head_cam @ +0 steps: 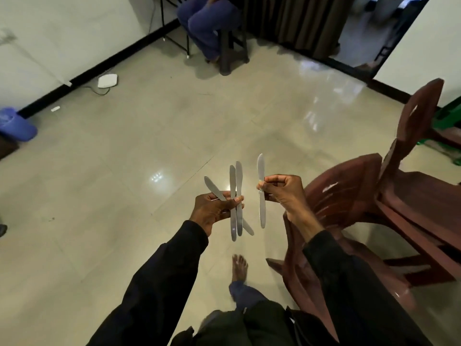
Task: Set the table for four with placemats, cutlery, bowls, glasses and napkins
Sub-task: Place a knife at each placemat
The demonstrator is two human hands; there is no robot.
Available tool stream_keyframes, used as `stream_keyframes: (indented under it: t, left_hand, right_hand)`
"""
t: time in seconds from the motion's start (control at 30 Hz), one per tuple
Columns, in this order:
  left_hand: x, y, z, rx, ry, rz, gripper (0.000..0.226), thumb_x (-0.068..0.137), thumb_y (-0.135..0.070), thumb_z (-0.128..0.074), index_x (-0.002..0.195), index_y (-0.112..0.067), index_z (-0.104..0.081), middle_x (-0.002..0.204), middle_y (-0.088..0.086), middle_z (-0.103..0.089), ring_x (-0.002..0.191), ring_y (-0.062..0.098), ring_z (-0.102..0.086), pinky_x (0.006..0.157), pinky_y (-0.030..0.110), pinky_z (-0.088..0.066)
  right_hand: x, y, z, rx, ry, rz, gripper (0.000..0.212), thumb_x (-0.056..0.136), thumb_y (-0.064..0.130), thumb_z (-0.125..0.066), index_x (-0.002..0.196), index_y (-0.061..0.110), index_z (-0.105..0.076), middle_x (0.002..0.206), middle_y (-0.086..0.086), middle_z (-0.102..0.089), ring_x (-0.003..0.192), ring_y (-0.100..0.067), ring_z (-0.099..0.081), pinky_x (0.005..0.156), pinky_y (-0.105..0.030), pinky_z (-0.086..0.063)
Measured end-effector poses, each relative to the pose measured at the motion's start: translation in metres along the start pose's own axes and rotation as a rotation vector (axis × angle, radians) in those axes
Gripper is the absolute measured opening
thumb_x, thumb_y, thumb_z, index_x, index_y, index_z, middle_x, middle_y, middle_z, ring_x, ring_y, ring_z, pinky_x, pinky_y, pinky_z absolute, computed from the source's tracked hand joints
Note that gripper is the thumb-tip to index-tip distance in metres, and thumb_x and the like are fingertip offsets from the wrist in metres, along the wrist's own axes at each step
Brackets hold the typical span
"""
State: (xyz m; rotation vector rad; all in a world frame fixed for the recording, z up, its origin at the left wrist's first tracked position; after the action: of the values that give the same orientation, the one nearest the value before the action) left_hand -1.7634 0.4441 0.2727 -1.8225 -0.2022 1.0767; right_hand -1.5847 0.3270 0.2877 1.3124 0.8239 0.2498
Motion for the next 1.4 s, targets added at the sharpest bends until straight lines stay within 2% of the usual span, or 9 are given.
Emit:
stream_keyframes:
  t: [0.1,0.27,0.37,0.5,0.73,0.97,1.1,1.27,1.4]
  left_hand:
    - [0.056,-0.041,-0.005,0.048,0.025,0.017,0.034,0.085,-0.009,-0.078,0.115,0.006,-0.070,0.104,0.020,-0.076,0.095,0.034,-0.075,0.094,0.045,-0.059]
    - [0.151,-0.107,-0.030,0.097,0.121,0.030,0.034,0.083,-0.009,-0.081,0.113,0.005,-0.071,0.105,0.020,-0.076,0.096,0.035,-0.075,0.092,0.043,-0.060]
    - [0.216,-0.144,-0.052,0.151,0.176,0.033,0.034,0.083,-0.009,-0.082,0.112,0.005,-0.072,0.104,0.020,-0.076,0.096,0.035,-0.075,0.090,0.043,-0.060]
    - [0.294,-0.190,-0.093,0.218,0.281,0.048,0.032,0.082,-0.009,-0.082,0.109,0.006,-0.072,0.103,0.021,-0.076,0.095,0.036,-0.075,0.085,0.038,-0.062]
    - [0.407,-0.265,-0.184,0.348,0.474,0.072,0.033,0.080,-0.009,-0.084,0.109,0.002,-0.073,0.102,0.017,-0.077,0.094,0.032,-0.076,0.086,0.039,-0.061]
    - [0.495,-0.310,-0.315,0.440,0.665,0.096,0.038,0.078,-0.010,-0.084,0.111,0.003,-0.073,0.104,0.018,-0.076,0.096,0.033,-0.075,0.083,0.037,-0.061]
    - [0.539,-0.320,-0.404,0.485,0.729,0.116,0.038,0.076,-0.009,-0.085,0.110,0.003,-0.073,0.103,0.018,-0.077,0.095,0.033,-0.075,0.077,0.033,-0.061]
    - [0.586,-0.332,-0.520,0.556,0.754,0.154,0.039,0.075,-0.007,-0.087,0.111,0.002,-0.074,0.103,0.018,-0.077,0.093,0.032,-0.076,0.080,0.035,-0.062]
    - [0.608,-0.343,-0.612,0.590,0.813,0.157,0.037,0.076,-0.005,-0.086,0.109,0.003,-0.073,0.101,0.019,-0.077,0.091,0.033,-0.076,0.077,0.033,-0.062]
  right_hand:
    - [0.053,0.028,-0.001,0.001,-0.044,0.002,0.020,0.082,0.009,-0.083,0.097,-0.001,-0.075,0.087,-0.011,-0.078,0.080,-0.025,-0.076,0.069,-0.031,-0.062]
    - [0.138,0.059,0.009,0.004,-0.138,-0.019,0.012,0.084,0.011,-0.081,0.092,0.003,-0.077,0.086,-0.011,-0.078,0.081,-0.028,-0.076,0.078,-0.040,-0.063]
    - [0.188,0.075,0.021,0.018,-0.211,-0.025,0.011,0.085,0.012,-0.081,0.092,0.004,-0.077,0.086,-0.011,-0.078,0.081,-0.028,-0.076,0.077,-0.039,-0.063]
    - [0.249,0.095,0.048,0.087,-0.339,-0.043,0.011,0.085,0.012,-0.081,0.091,0.003,-0.077,0.084,-0.011,-0.078,0.081,-0.028,-0.076,0.076,-0.037,-0.063]
    - [0.332,0.138,0.105,0.203,-0.558,-0.053,0.012,0.086,0.012,-0.080,0.094,0.004,-0.078,0.086,-0.010,-0.078,0.081,-0.026,-0.076,0.076,-0.036,-0.064]
    - [0.404,0.165,0.201,0.330,-0.758,-0.069,0.012,0.084,0.011,-0.081,0.092,0.003,-0.077,0.085,-0.013,-0.078,0.082,-0.029,-0.077,0.076,-0.038,-0.063]
    - [0.447,0.171,0.274,0.379,-0.824,-0.076,0.011,0.084,0.009,-0.082,0.091,0.002,-0.077,0.085,-0.014,-0.077,0.082,-0.030,-0.076,0.075,-0.038,-0.063]
    - [0.498,0.184,0.373,0.414,-0.901,-0.100,0.011,0.084,0.009,-0.081,0.090,0.001,-0.077,0.083,-0.014,-0.077,0.079,-0.030,-0.076,0.076,-0.041,-0.064]
    - [0.519,0.200,0.448,0.447,-0.975,-0.090,0.011,0.084,0.009,-0.081,0.090,0.001,-0.077,0.083,-0.013,-0.077,0.079,-0.028,-0.077,0.068,-0.033,-0.063]
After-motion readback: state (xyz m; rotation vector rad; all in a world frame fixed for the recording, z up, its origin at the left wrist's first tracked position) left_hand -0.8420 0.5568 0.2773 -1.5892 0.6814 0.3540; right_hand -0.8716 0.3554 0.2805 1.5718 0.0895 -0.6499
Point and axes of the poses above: each hand's wrist, its own x-axis towards the middle knuckle, its own z-axis out of the back of the hand, y = z × x, the point moved 7 cm from there along x, towards the middle knuckle
